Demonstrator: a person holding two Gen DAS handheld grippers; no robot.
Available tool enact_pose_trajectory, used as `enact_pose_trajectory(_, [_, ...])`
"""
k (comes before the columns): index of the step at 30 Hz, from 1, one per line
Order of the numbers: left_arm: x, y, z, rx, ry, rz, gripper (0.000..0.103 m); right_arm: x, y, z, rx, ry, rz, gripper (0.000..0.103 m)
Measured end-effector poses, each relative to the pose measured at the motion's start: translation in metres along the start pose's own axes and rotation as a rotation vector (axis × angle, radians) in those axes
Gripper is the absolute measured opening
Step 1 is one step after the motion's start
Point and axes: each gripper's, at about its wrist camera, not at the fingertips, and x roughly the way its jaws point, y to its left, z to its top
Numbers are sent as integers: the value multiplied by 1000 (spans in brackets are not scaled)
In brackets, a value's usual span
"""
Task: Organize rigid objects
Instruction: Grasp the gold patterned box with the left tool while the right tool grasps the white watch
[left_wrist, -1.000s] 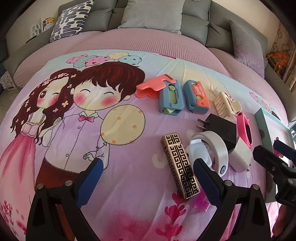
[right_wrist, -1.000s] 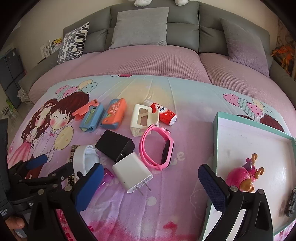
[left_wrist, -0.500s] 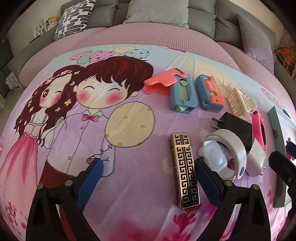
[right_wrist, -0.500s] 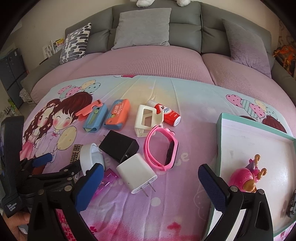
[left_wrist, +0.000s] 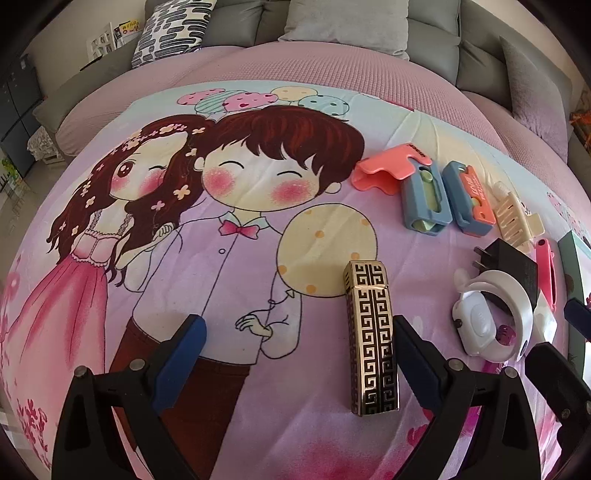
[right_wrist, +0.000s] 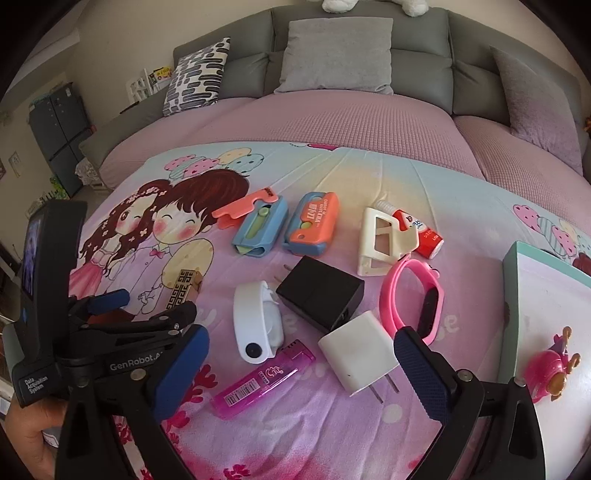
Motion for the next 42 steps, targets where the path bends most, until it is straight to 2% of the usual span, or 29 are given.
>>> enact_pose_trajectory(9, [-1, 3, 0, 21, -5, 2, 97, 10, 9, -1, -9, 19, 29, 69])
enact_pose_trajectory(12, [0, -1, 0, 40, -8, 1, 95, 11, 12, 0, -16, 13, 23, 66])
enact_pose_trajectory(13, [-1, -3, 0, 45, -9, -2, 94, 11, 13, 0, -16, 11, 23, 62])
enact_pose_trajectory(15, [-2, -6, 1, 59, -13, -8, 86, 12, 14, 0, -15, 8, 23, 53])
enact_pose_trajectory(19, [-4, -13, 2, 86, -21, -22, 74, 13, 16, 0, -23, 9, 21, 48])
enact_pose_trajectory(21, [-5, -16, 2, 102, -25, -34, 63, 13, 17, 0, -25, 7, 26, 42])
enact_pose_trajectory(27, [-7, -24, 2, 128, -28, -56, 46, 15, 19, -1, -26, 17, 59, 23])
enact_pose_trajectory(33, [-10, -33, 0, 160, -31, -80, 23, 11, 19, 1, -18, 3, 81, 20])
enact_pose_trajectory(37, [-12, -30, 2, 122, -26, -133, 21, 6, 14, 3, 3, -16, 102, 20])
enact_pose_trajectory(42, [-19, -29, 3, 114, -39, -136, 21, -4, 10, 6, 17, -44, 112, 20])
